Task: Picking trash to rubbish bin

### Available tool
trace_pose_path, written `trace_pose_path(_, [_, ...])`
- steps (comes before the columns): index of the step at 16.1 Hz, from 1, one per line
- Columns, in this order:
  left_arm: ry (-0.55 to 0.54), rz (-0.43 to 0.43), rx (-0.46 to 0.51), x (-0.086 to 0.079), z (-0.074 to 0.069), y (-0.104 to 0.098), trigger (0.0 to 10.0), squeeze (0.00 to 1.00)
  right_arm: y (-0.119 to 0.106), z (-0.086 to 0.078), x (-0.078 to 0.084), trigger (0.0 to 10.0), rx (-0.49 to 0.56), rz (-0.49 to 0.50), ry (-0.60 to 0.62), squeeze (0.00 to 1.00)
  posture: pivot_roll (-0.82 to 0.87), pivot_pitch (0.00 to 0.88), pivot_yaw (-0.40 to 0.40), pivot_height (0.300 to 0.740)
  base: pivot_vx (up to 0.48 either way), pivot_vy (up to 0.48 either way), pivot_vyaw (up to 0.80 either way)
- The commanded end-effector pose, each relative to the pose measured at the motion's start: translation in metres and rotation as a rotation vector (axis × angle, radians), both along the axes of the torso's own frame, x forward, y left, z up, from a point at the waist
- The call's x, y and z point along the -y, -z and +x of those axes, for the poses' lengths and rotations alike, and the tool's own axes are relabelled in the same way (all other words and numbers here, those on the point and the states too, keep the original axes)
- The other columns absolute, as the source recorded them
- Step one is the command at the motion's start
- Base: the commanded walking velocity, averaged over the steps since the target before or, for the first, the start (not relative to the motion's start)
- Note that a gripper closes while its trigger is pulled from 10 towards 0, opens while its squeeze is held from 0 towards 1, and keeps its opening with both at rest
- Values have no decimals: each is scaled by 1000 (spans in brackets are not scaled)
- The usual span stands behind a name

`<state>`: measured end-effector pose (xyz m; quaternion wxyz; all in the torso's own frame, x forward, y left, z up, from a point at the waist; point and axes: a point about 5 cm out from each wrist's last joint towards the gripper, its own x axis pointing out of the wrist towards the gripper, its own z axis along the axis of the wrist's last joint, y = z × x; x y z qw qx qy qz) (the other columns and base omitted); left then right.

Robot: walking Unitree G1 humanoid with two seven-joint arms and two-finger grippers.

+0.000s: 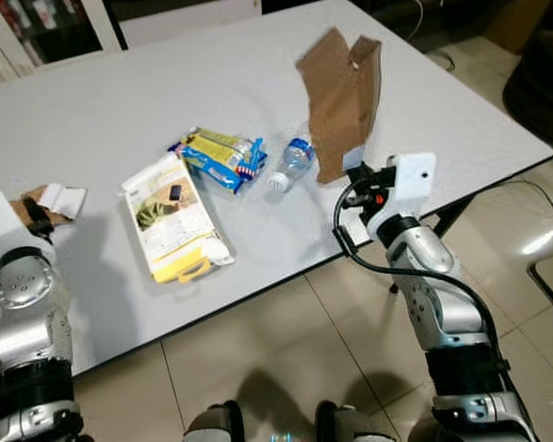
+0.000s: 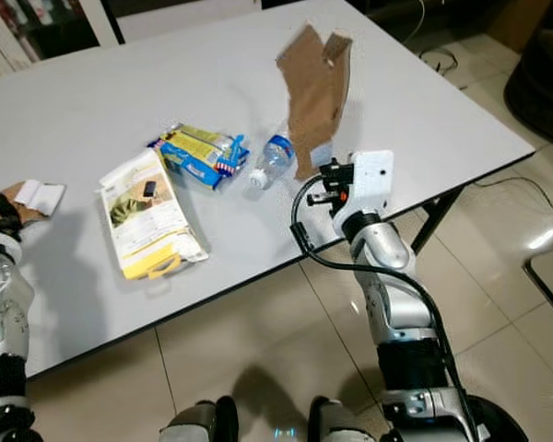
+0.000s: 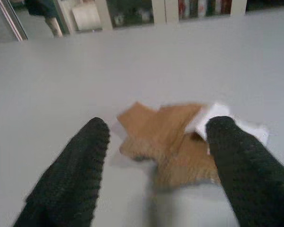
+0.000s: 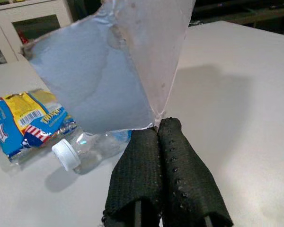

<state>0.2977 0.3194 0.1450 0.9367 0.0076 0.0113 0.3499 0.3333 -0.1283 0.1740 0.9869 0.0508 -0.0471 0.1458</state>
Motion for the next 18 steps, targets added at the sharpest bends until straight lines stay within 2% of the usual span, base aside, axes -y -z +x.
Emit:
trace_pose_path(1, [5, 3, -26, -4, -1, 5, 10000, 1000, 0, -4, 1, 10000, -5, -2, 2, 0, -101, 267, 58, 740, 0, 0, 0])
trace_pose_path(4, [78, 13, -74, -2, 6, 15, 10000, 1000, 2, -10, 4, 10000, -22, -4, 13, 0, -108, 281, 65, 740, 0, 0, 0])
trace_pose_path(10, [115, 5, -115, -5, 13, 25, 10000, 1000, 1, -14, 5, 10000, -34, -8, 21, 0, -121, 287, 63, 740, 0, 0, 0])
trace_pose_path(11, [145, -18, -145, -5, 13, 32, 10000, 675, 1, -14, 6, 10000, -35, -11, 23, 0, -121, 287, 63, 740, 0, 0, 0])
trace_pose_path(12, [154, -26, -151, -6, 12, 33, 10000, 675, 1, -14, 6, 10000, -36, -11, 24, 0, -121, 287, 63, 740, 0, 0, 0])
trace_pose_path(13, [171, -48, -153, -5, 12, 36, 0, 0, 1, -14, 6, 10000, -36, -12, 25, 0, -121, 287, 63, 740, 0, 0, 0])
trace_pose_path(18, [201, -92, -147, -5, 9, 45, 0, 0, -1, -14, 5, 10000, -37, -10, 21, 0, -121, 286, 62, 740, 0, 0, 0])
